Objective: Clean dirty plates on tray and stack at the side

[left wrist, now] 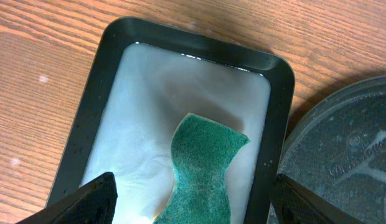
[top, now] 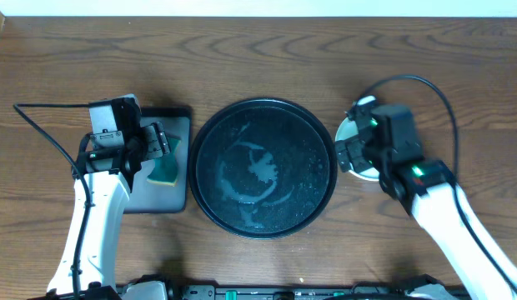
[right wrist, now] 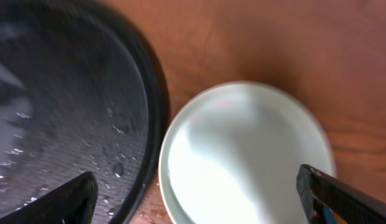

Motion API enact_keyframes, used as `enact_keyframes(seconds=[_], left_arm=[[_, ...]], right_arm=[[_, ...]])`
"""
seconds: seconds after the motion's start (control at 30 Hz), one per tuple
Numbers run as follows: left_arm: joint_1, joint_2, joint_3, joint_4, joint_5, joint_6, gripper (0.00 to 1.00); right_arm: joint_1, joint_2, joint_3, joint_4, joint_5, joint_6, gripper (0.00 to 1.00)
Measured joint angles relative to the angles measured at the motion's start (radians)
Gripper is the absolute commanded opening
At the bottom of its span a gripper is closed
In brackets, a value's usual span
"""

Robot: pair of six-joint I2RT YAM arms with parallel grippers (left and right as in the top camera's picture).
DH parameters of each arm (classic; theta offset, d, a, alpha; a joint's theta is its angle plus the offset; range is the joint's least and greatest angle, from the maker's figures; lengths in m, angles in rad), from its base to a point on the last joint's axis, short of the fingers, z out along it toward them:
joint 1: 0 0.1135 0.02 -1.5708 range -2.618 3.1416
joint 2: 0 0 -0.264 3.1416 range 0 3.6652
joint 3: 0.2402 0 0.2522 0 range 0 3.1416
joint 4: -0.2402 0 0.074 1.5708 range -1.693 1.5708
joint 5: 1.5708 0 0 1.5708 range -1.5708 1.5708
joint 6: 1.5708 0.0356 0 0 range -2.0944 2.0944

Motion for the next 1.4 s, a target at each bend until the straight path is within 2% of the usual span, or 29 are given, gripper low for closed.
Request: enact_keyframes(seconds=[0.17, 0.4, 0.43, 0.57, 0.63, 1.07, 1.2, 1.4], left_arm=[[0.000, 0.000, 0.000, 0.000, 0.000, 0.000, 0.80], [0.000, 0.000, 0.000, 0.000, 0.000, 0.000, 0.80], [0.000, 0.000, 0.000, 0.000, 0.000, 0.000, 0.80], [0.000, 0.000, 0.000, -0.001, 0.000, 0.000, 0.80], [0.000, 0.000, 0.000, 0.000, 0.000, 0.000, 0.80], [0.000, 0.000, 0.000, 0.000, 0.000, 0.000, 0.80], [0.000, 0.000, 0.000, -0.001, 0.000, 0.000, 0.80], [0.000, 0.000, 0.000, 0.000, 0.000, 0.000, 0.80]], right_arm=[[0.000, -0.272, -0.135, 0.004, 0.000, 0.000, 0.99], [-0.008, -0.626, -0.464, -0.008, 0.001, 0.000, 0.99], [-0.027, -0.706, -0.544, -0.040, 0.012, 0.000, 0.99], [-0.112, -0.854, -0.668, -0.216, 0.027, 0.000, 0.99], [-0.145, -0.893, -0.681, -0.287, 0.028, 0.000, 0.99], [-0.169, -0.929, -0.680, -0.275, 0.031, 0.000, 0.99], [-0.169, -0.945, -0.687, -0.140, 0.038, 0.000, 0.99], [-0.190, -1.029, -0.686, 0.422, -0.026, 0.000, 0.99]])
